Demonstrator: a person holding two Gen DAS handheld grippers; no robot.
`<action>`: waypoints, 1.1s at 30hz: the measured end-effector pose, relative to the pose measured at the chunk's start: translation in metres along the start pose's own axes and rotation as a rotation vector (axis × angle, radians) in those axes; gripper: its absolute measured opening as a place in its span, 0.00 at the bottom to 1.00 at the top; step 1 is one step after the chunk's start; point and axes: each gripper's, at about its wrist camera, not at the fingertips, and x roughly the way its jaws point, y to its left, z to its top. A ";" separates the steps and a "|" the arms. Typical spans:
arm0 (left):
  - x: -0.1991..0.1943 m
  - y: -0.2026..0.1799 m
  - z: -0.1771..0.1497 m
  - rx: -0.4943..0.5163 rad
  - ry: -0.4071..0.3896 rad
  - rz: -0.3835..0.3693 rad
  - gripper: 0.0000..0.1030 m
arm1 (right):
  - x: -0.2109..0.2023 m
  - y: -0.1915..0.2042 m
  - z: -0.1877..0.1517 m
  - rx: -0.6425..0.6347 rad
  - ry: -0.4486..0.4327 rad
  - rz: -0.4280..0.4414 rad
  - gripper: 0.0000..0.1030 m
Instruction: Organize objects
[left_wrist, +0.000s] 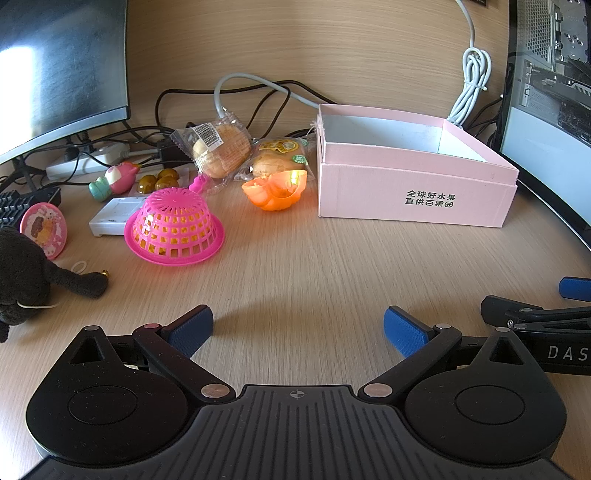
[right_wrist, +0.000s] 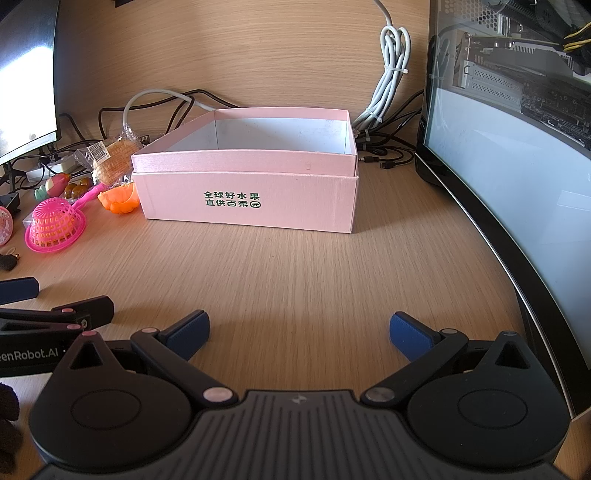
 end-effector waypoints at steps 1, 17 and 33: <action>0.000 0.000 0.000 0.000 0.000 0.000 0.99 | 0.000 0.000 0.000 0.000 0.000 0.000 1.00; 0.000 0.000 0.000 0.001 0.000 0.000 0.99 | 0.000 0.000 0.000 0.000 0.000 0.000 1.00; 0.000 0.000 0.000 0.001 0.000 -0.001 0.99 | 0.000 0.001 -0.002 -0.006 0.000 0.011 1.00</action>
